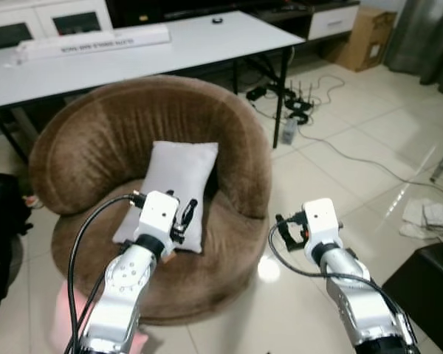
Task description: Move the pillow to the sofa from floor
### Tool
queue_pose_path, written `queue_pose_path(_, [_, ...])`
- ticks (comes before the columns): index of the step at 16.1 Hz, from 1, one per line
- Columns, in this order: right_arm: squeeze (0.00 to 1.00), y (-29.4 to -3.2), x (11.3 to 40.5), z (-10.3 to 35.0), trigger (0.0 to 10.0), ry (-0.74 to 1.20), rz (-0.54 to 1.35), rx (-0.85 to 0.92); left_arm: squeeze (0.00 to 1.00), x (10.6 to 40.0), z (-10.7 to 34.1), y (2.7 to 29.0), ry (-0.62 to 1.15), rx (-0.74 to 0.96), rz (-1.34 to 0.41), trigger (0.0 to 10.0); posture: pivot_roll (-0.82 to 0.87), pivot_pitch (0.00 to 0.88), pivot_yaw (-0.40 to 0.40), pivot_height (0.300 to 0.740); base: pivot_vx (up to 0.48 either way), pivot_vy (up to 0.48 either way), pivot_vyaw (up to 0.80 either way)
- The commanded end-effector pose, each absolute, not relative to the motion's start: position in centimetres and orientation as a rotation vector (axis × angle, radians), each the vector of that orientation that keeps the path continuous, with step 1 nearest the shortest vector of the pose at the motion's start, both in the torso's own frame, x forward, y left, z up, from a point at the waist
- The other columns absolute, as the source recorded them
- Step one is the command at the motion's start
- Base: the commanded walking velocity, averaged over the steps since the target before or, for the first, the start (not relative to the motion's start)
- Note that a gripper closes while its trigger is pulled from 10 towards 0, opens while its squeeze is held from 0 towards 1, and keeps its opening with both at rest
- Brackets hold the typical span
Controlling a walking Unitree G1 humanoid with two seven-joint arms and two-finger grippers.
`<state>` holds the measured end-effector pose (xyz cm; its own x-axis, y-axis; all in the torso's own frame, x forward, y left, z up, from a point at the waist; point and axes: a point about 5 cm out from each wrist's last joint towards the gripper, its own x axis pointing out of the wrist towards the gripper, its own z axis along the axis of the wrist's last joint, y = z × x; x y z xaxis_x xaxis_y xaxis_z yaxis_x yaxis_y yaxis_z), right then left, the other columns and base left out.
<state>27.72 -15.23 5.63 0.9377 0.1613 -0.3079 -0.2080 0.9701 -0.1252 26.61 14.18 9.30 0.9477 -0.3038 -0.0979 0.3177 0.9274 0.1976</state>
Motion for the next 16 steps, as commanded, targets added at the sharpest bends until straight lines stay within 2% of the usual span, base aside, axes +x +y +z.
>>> queue_pose_path(1, [0.00, -15.09, 27.87, 5.73, 10.0, 0.294, 0.187, -0.155, 0.00, 26.71, 9.62, 14.48, 0.063, 0.216, -0.313, 10.0, 0.03, 0.000, 0.062, 0.740, -0.315, 0.000, 0.00])
queue_pose_path(16, [0.00, -15.08, 27.77, 5.51, 10.0, 0.303, 0.182, -0.169, 0.00, 26.66, 9.66, 14.41, 0.068, 0.223, -0.326, 10.0, 0.03, 0.000, 0.061, 0.740, -0.319, 0.000, 0.00])
